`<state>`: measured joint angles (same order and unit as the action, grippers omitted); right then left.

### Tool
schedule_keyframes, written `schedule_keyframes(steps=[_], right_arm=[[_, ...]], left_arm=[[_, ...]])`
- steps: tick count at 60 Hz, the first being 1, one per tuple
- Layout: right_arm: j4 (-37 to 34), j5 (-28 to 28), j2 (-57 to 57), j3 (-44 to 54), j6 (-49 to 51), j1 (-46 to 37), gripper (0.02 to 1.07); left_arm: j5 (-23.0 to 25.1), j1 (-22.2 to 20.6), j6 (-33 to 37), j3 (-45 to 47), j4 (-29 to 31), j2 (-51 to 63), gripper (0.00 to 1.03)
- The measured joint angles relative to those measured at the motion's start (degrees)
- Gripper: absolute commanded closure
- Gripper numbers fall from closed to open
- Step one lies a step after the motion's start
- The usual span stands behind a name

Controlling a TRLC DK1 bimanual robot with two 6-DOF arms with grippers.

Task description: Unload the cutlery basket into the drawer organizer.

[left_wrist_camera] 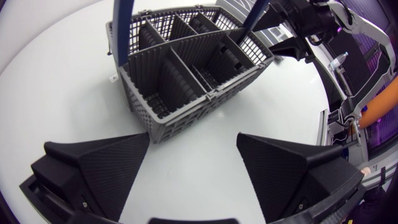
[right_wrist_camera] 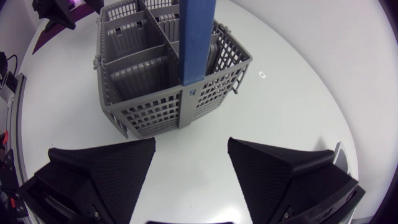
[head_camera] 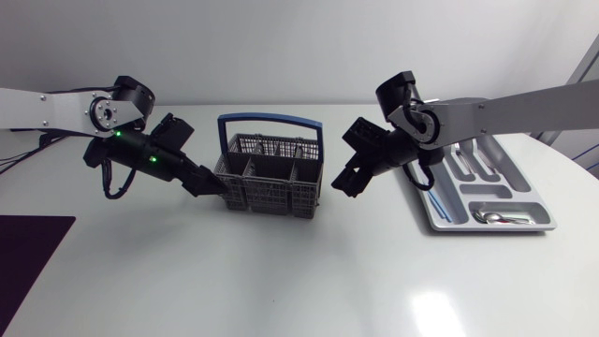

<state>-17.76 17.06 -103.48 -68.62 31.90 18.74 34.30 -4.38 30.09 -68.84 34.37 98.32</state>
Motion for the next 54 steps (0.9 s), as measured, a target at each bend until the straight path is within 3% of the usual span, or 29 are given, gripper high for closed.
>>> schedule_keyframes(steps=[14,21,27,36,40,54], right_arm=[[0.02,-0.44,-0.74,-0.35,-0.44,0.07,0.23],[0.00,-0.44,-0.77,-0.33,-0.42,0.00,0.21],[0.02,-0.42,-0.77,-0.33,-0.42,-0.11,0.21],[0.02,-0.42,-0.77,-0.33,-0.42,-0.11,0.21],[0.02,-0.42,-0.77,-0.33,-0.44,-0.11,0.21],[0.07,-0.42,-0.74,-0.33,-0.98,0.35,0.21]], left_arm=[[0.17,-1.36,0.46,1.03,0.02,-0.42,0.06],[0.20,0.00,0.61,1.79,0.04,-2.60,0.14],[0.22,2.29,0.63,1.81,0.00,-4.48,0.30],[-0.79,5.49,0.33,1.66,-0.98,-3.87,0.63],[-2.16,6.10,-0.74,0.68,-2.69,-1.73,0.74],[-6.10,5.79,-4.22,-3.82,-7.48,7.06,0.78]])
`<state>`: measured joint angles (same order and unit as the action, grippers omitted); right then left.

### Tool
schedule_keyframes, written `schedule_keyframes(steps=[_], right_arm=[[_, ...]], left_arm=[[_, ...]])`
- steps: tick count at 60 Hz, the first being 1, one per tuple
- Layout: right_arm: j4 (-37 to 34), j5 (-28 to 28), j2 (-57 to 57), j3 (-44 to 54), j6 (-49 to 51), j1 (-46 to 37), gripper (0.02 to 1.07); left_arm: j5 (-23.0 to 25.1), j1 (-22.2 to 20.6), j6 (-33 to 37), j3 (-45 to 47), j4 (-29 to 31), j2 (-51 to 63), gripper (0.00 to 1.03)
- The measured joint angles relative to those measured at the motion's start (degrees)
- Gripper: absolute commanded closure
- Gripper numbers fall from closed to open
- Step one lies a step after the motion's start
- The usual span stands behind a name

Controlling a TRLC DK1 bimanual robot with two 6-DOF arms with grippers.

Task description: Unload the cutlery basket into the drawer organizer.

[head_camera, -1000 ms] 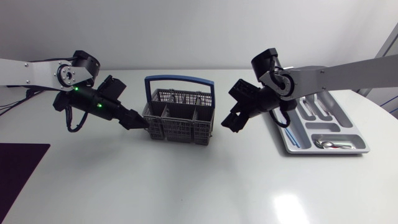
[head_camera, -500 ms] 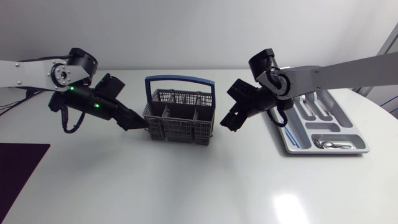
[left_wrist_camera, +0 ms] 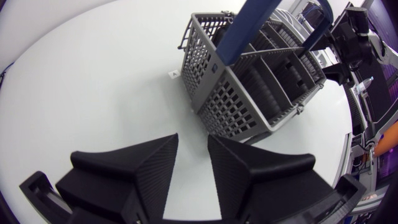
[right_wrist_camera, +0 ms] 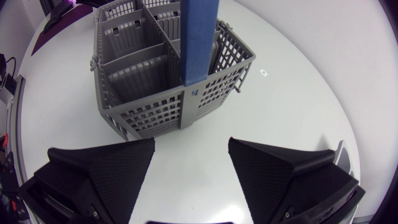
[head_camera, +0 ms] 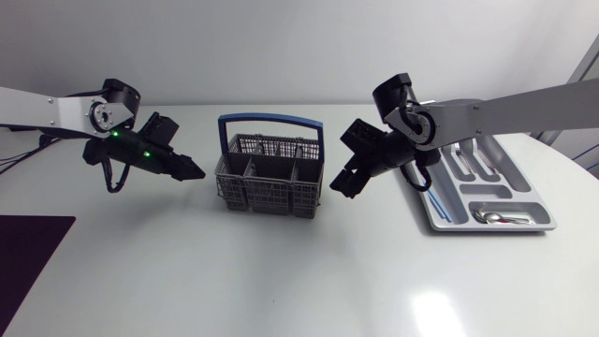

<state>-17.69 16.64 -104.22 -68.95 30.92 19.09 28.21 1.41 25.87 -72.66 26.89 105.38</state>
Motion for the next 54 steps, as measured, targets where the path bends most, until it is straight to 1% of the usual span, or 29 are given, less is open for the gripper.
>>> schedule_keyframes(steps=[6,16,26,41,54], right_arm=[[0.07,0.00,-0.02,0.00,-0.81,0.13,0.21],[0.20,-0.02,-0.02,0.00,-1.62,0.70,0.21],[0.15,-0.15,-0.26,-0.87,-2.34,0.74,0.21],[0.17,-0.42,-1.07,-1.77,-2.45,-0.04,0.21],[0.42,-0.46,-1.11,-1.77,-2.43,-1.33,0.21]], left_arm=[[-0.04,-1.36,-0.39,-1.03,-0.20,1.46,0.78],[-0.22,-5.03,-0.42,-1.22,-0.44,1.84,0.78],[-0.24,-7.26,-0.42,-0.72,-0.57,1.70,0.78],[-1.33,-8.90,-0.59,1.73,-0.87,0.02,0.78],[-1.64,-11.13,-0.59,5.27,-0.87,-2.95,0.78]])
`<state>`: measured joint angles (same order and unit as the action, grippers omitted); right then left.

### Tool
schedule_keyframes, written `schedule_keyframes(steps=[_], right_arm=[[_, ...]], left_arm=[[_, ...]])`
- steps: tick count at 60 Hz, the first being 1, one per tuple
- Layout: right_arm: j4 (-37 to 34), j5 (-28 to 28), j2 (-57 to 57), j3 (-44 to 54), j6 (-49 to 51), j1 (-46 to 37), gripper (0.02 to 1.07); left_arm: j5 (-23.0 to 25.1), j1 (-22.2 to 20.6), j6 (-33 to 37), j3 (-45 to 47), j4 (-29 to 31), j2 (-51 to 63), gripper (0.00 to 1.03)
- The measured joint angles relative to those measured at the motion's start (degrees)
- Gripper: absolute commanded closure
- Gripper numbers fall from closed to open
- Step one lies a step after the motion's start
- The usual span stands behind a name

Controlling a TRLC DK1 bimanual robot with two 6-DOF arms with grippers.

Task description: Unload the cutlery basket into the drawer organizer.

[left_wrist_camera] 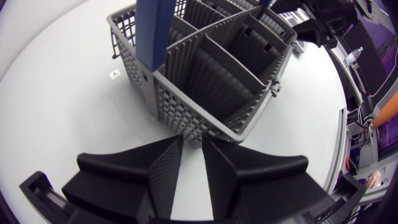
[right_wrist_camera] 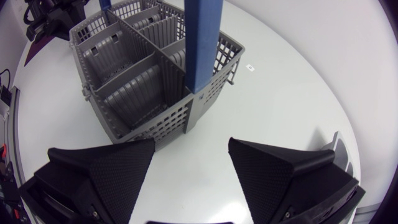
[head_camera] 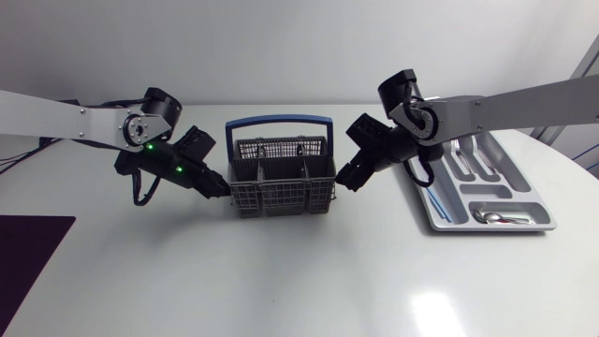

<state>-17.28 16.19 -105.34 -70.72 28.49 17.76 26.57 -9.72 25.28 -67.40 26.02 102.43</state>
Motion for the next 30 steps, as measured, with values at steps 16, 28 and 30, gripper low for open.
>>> schedule_keyframes(steps=[16,28,30], right_arm=[[1.07,0.22,1.20,2.32,0.02,0.33,0.21],[1.03,0.22,2.86,4.37,0.00,2.16,0.21],[1.01,0.22,2.99,4.48,0.00,2.36,0.21]], left_arm=[[-0.02,-0.37,0.00,2.05,-0.02,-1.99,0.77],[-0.09,1.01,0.00,2.05,-0.02,-2.01,0.77],[-0.09,1.16,0.00,2.05,-0.02,-2.01,0.77]])
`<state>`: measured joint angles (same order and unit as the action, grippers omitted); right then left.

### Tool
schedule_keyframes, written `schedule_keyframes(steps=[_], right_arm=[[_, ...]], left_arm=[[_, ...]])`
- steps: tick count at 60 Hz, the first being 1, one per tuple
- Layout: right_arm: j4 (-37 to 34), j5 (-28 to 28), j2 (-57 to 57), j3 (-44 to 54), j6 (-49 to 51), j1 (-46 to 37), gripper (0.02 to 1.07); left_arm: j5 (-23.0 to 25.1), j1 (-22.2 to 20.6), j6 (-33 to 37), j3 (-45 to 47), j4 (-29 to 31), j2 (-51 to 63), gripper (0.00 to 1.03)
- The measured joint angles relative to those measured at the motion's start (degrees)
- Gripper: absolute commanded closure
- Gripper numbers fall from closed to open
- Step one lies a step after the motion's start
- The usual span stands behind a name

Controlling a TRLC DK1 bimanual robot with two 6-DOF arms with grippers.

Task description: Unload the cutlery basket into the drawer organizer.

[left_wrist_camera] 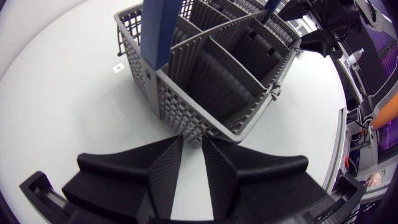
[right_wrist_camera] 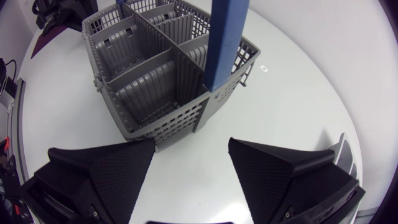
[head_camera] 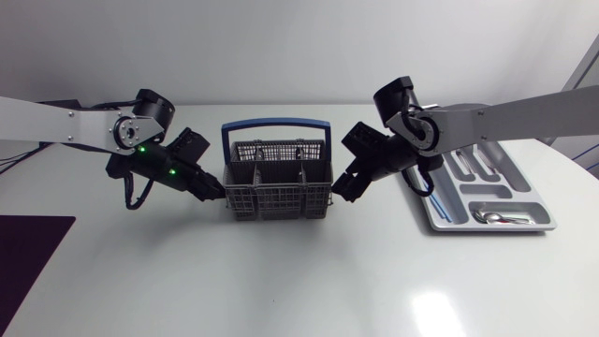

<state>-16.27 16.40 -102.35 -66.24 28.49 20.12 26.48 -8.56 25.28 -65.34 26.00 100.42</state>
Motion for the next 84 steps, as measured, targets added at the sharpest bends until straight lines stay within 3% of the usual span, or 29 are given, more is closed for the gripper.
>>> schedule_keyframes(steps=[29,35,48,54,59,62,76,84], right_arm=[[0.24,-0.72,0.85,0.96,-0.02,0.85,0.17],[1.81,-2.89,1.73,2.25,0.00,0.87,0.14],[2.45,-4.26,2.75,4.59,0.02,0.00,0.14],[2.84,-4.68,3.56,5.25,0.02,-0.72,0.12],[2.84,-4.72,5.97,6.40,0.02,-1.66,0.09],[2.86,-4.74,7.56,7.08,0.02,-2.40,0.07],[3.78,-6.64,18.45,12.68,0.66,-5.86,0.07],[4.09,-7.32,24.90,15.41,0.66,-8.31,0.07]], left_arm=[[0.68,2.16,0.00,0.00,-0.26,-0.07,0.72],[0.76,2.67,0.00,0.00,-0.46,-0.68,0.60],[1.09,2.93,0.02,0.02,-0.61,-1.57,0.60],[1.09,3.08,0.02,0.33,-0.61,-2.19,0.46],[1.14,3.78,0.02,1.66,-0.61,-4.28,0.23],[1.16,4.48,0.04,2.47,-0.61,-5.77,0.04],[1.29,8.13,0.04,5.81,-0.57,-14.67,0.04],[-1.11,8.94,0.02,7.91,-0.42,-21.46,0.04]])
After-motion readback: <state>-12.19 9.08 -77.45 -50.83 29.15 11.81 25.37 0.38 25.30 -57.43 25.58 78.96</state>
